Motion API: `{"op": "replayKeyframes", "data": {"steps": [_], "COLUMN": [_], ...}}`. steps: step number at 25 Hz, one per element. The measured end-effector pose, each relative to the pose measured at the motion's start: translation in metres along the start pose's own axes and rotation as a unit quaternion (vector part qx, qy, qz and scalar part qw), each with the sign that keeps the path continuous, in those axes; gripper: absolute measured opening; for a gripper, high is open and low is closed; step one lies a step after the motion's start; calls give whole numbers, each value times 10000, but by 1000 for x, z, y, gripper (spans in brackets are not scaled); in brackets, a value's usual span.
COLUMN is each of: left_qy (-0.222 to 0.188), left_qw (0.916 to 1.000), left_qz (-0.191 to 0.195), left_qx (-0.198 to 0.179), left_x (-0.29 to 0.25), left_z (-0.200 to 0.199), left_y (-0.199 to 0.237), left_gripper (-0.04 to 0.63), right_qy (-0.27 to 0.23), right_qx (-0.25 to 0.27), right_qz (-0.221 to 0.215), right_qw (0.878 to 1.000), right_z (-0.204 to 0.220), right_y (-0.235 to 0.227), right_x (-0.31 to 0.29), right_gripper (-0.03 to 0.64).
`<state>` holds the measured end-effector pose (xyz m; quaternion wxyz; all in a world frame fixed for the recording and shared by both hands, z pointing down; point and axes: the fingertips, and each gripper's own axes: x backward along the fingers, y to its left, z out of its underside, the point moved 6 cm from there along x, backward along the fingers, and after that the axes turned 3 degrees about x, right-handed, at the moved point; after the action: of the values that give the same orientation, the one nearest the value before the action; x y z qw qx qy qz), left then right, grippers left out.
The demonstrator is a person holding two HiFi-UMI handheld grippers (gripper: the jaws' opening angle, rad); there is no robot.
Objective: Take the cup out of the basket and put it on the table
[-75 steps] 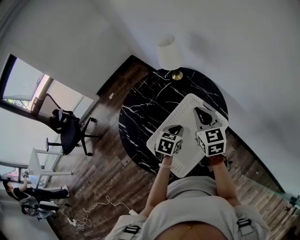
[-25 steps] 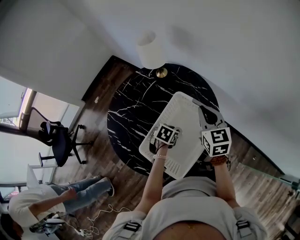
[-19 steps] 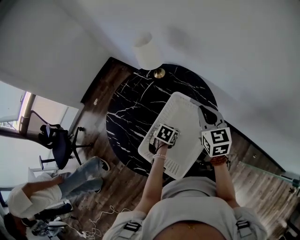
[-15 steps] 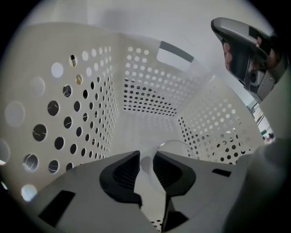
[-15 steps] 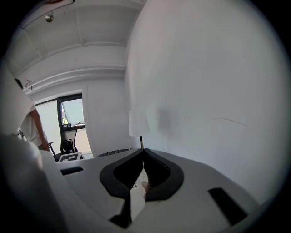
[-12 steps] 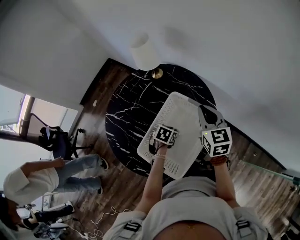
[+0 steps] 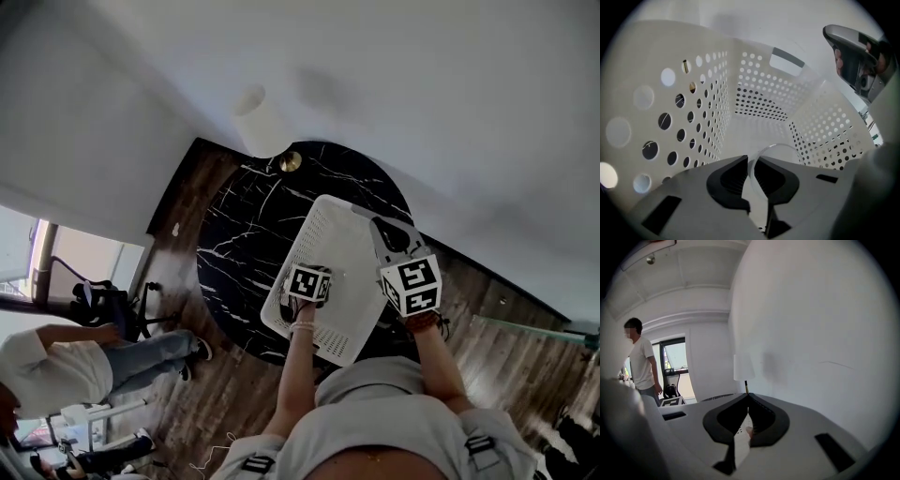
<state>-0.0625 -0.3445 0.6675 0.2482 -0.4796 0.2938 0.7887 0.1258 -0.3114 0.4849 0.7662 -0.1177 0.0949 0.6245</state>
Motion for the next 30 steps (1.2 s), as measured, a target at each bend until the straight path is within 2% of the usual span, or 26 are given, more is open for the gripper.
{"op": "replayKeyframes", "data": {"steps": [6, 12, 30], "left_qy": [-151, -303, -992], "left_qw": [9998, 9990, 9927], "left_qz": [-41, 88, 345], "left_qx": [146, 303, 593], "left_x": [3, 6, 36], "left_z": [3, 10, -6], "left_y": [-1, -3, -11], "left_gripper": [43, 40, 38], "right_qy": [29, 43, 91], "right_qx": [46, 80, 209], "right_qz": [-115, -240, -504], "right_qw": [9999, 9997, 9985], "right_z": [0, -1, 0], "right_y": [4, 12, 27], "right_x": [0, -2, -9], "right_gripper": [9, 9, 9]}}
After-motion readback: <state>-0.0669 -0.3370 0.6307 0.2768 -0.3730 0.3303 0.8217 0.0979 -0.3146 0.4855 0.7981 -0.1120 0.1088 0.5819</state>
